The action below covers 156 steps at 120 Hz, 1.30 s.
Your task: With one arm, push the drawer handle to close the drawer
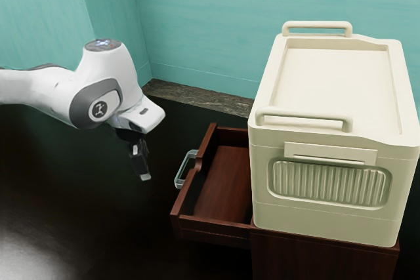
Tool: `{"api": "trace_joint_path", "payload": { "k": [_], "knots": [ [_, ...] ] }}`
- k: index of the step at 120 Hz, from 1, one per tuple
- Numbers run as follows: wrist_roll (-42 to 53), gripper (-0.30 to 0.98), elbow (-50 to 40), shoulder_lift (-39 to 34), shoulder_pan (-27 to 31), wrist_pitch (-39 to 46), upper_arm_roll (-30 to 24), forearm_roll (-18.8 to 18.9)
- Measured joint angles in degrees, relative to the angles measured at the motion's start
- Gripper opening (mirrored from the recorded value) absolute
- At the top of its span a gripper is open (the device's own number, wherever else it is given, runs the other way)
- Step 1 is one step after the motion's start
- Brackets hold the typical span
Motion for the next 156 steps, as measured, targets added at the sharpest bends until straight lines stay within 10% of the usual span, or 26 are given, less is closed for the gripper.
{"api": "trace_joint_path", "payload": {
  "k": [59,156],
  "knots": [
    [18.0,0.07,5.4,6.5,-0.8,0.9,-2.5,0.2],
    [29.1,-0.09,12.8,13.1,-1.8,1.1,-6.7,-1.1]
  ]
}}
